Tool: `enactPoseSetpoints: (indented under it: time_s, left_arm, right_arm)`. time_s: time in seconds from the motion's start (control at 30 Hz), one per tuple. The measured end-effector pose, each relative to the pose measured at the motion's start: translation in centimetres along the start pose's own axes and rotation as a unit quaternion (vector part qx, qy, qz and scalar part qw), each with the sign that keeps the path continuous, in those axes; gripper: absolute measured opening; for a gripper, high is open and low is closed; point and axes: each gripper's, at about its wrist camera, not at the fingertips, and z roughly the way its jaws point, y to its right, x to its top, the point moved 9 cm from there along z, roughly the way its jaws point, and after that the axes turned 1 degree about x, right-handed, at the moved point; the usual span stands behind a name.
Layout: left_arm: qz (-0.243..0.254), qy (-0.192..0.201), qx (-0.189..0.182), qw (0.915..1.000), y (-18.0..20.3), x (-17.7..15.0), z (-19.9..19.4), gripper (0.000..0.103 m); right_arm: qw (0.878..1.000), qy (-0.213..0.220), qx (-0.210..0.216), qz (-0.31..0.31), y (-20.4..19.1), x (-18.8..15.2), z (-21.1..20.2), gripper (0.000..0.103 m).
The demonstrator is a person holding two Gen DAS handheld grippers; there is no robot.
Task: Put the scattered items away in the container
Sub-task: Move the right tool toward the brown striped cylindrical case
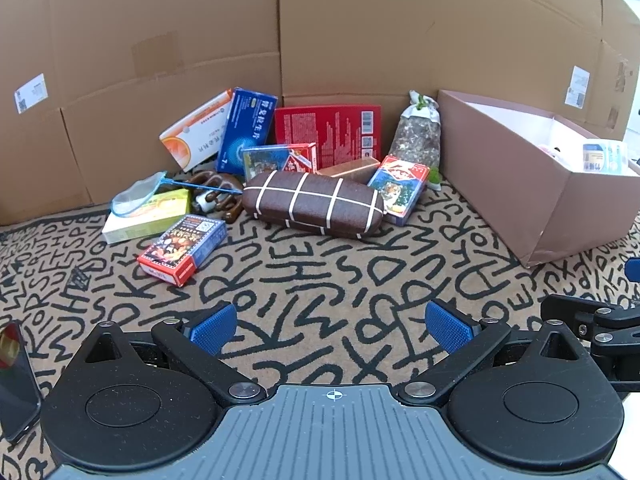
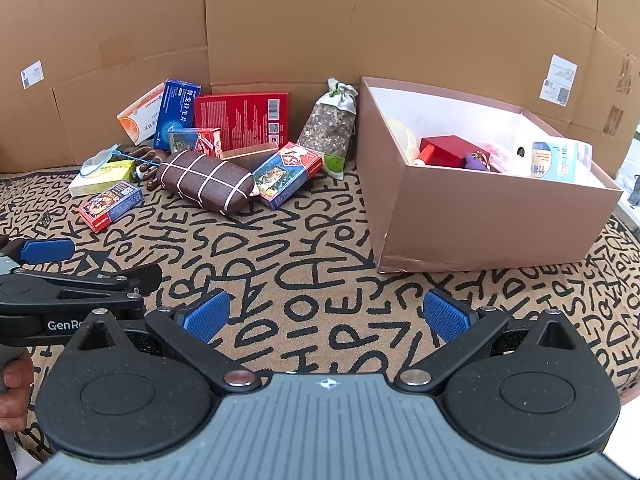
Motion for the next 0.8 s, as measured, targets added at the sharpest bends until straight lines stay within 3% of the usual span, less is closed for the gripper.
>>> enactPoseSetpoints:
  time_s: [0.5,0.8]
  left_arm:
    - [-0.007,-0.024,0.005,0.9997,-1.6,0.6,3.2,0.103]
    - [-0.033,-0.011,-0.008,0.9993,-5.5,4.0,5.1,0.103]
  right_arm:
    - [1.000,-0.027,0.009,-0.012,-1.2,1.0,3.4,0.102]
    - [0.998,0.010,0.044,-0.049,-4.5,6.0,5.4,0.102]
